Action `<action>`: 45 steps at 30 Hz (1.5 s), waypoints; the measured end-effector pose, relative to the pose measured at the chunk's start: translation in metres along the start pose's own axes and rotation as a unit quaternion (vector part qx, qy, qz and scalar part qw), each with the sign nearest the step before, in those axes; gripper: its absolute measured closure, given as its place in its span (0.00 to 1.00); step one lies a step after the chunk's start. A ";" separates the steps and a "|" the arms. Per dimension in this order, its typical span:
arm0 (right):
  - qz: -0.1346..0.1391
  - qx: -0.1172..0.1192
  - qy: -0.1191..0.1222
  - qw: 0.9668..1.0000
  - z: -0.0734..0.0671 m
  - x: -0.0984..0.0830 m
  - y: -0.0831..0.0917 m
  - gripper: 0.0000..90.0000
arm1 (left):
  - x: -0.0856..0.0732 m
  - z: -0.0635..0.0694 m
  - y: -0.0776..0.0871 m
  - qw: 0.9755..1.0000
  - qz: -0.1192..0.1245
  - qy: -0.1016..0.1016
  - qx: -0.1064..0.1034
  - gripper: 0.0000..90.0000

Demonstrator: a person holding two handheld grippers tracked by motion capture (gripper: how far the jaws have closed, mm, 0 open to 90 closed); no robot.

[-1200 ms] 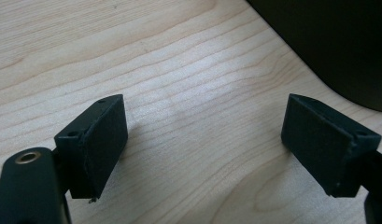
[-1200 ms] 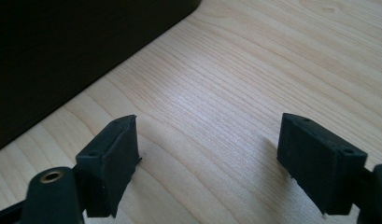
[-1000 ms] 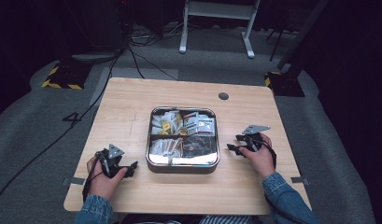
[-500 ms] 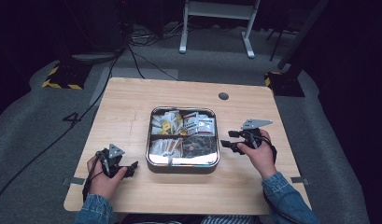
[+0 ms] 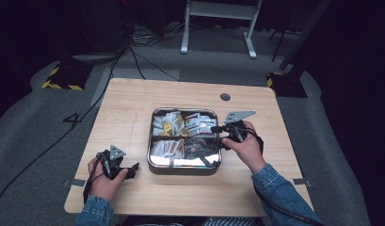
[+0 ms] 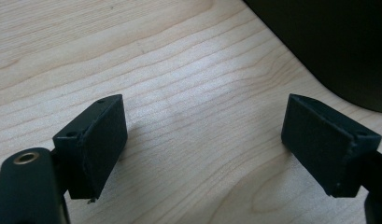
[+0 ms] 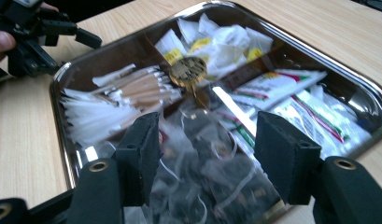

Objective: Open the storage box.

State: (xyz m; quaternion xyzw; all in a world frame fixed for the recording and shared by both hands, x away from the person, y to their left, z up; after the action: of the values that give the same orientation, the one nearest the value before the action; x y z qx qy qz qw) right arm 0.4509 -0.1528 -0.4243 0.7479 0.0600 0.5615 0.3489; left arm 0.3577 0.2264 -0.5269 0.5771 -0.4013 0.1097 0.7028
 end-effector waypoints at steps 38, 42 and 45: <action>-0.045 -0.018 0.052 0.997 -0.011 0.022 -0.096 0.65 | 0.004 0.001 -0.004 1.000 -0.002 -0.007 -0.009 0.16; -0.044 -0.022 0.052 0.997 -0.011 0.022 -0.096 0.65 | 0.004 0.001 -0.004 1.000 -0.002 -0.006 -0.009 0.16; -0.041 -0.021 0.045 0.998 -0.012 0.022 -0.096 0.65 | 0.004 0.001 -0.004 1.000 -0.002 -0.007 -0.009 0.16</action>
State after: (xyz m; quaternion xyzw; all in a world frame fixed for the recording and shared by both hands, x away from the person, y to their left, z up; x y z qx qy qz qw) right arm 0.4776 -0.0650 -0.4622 0.7111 0.0942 0.5812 0.3843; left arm 0.3624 0.2234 -0.5268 0.5726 -0.4056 0.1007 0.7054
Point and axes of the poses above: each handheld gripper's, and its own axes: y roughly backward along the jaws, x roughly out of its top, z roughly to its right, the point moved 3 cm from there along -y, roughly forward along the jaws, and after that the axes turned 1 degree about x, right-handed, at the moved point
